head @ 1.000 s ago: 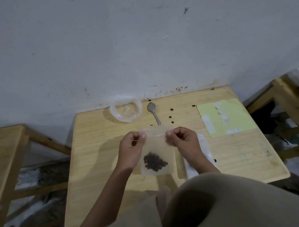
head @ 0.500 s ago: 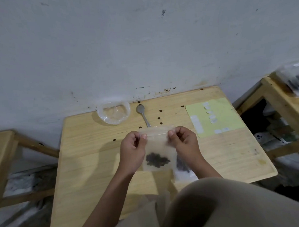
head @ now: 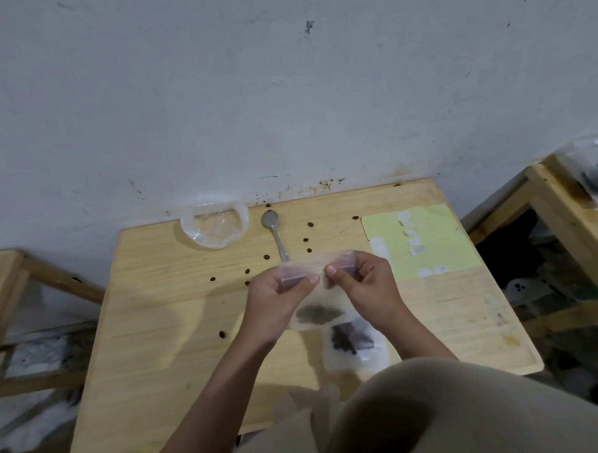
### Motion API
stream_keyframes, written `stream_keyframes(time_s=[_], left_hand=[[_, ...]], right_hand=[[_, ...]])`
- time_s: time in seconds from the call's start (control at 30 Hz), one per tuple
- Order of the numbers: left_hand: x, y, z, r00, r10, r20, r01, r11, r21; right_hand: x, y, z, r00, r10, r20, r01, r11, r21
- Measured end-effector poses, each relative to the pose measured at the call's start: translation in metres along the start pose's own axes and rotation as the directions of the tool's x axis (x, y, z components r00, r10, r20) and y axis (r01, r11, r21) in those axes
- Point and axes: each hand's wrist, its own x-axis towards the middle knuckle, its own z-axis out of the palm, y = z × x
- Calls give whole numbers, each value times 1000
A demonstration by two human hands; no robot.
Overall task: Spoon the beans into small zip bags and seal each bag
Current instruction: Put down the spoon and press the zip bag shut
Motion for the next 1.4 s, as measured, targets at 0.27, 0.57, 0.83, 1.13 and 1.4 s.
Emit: stream_keyframes(time_s=[0.27, 0.57, 0.83, 1.13, 1.4], left_hand=[[1, 3, 15, 993, 46, -105, -43, 999, 31], [5, 7, 19, 986, -97, -135, 94, 995, -32], [10, -3, 13, 969, -206, -138, 182, 969, -170], [13, -15, 18, 977, -185, -110, 178, 982, -71], [18, -30, 29, 953, -286, -98, 278, 957, -88]], right_hand=[[1, -3, -4, 1000, -3, 22, 2, 998, 55], [6, -3, -7, 997, 75, 10, -75, 994, 81], [6, 5, -11, 975, 208, -79, -184, 954, 238], [3, 15, -20, 932, 306, -194, -265, 941, 210], [2, 20, -22, 895, 362, -260, -337, 931, 137]])
